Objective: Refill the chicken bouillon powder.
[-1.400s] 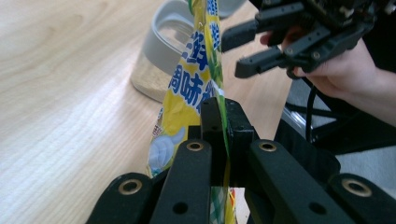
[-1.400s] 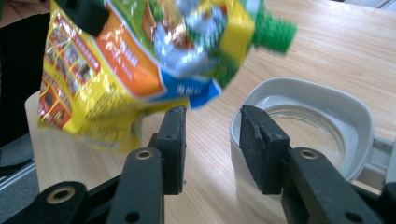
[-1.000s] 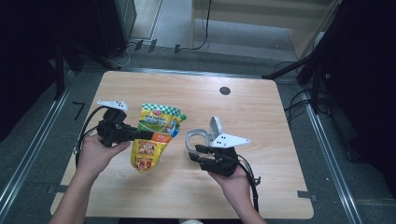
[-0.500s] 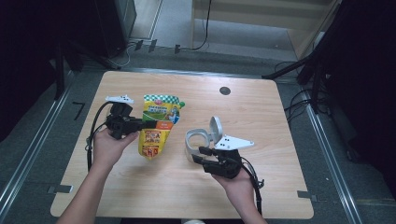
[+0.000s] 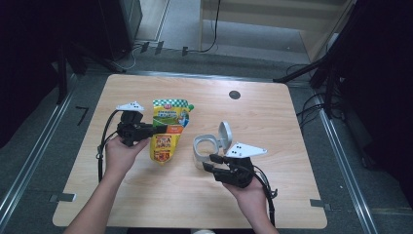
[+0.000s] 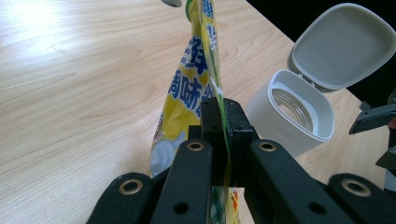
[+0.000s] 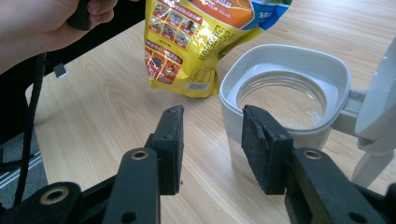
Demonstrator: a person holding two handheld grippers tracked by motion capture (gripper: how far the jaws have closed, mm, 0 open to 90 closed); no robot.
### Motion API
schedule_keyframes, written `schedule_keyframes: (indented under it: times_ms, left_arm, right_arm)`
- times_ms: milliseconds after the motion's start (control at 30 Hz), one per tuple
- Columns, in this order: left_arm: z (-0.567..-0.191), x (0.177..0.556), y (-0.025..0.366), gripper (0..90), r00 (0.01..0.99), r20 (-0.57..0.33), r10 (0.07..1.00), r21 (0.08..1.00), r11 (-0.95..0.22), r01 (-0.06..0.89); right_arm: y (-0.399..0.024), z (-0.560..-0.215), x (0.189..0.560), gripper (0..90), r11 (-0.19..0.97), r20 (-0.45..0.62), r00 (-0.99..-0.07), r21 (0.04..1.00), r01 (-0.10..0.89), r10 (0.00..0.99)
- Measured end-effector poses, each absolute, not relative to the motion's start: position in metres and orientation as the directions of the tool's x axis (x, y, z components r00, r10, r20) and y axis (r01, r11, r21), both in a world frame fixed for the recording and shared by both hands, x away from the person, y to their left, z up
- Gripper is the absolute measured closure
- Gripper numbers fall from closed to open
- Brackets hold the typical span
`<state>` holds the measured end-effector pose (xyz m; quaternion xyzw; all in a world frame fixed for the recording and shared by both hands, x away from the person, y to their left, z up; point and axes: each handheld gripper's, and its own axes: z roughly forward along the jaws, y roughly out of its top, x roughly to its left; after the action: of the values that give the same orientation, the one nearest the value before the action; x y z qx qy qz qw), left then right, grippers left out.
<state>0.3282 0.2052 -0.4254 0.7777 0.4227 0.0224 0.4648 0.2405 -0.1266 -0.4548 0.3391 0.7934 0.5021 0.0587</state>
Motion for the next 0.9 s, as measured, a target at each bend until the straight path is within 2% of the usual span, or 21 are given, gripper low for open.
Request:
schedule_keyframes:
  times_ms: [567,900]
  left_arm:
    - [-0.433,0.317,0.225,89.4,0.673,-0.378,0.636,0.752,-0.213,0.624]
    - [-0.436,0.31,0.226,88.2,0.717,-0.344,0.607,0.765,-0.261,0.589]
  right_arm:
    - [-0.127,-0.457,0.244,60.3,0.265,0.236,-0.767,0.844,0.466,0.596]
    - [-0.125,-0.458,0.246,60.4,0.269,0.234,-0.768,0.843,0.466,0.596]
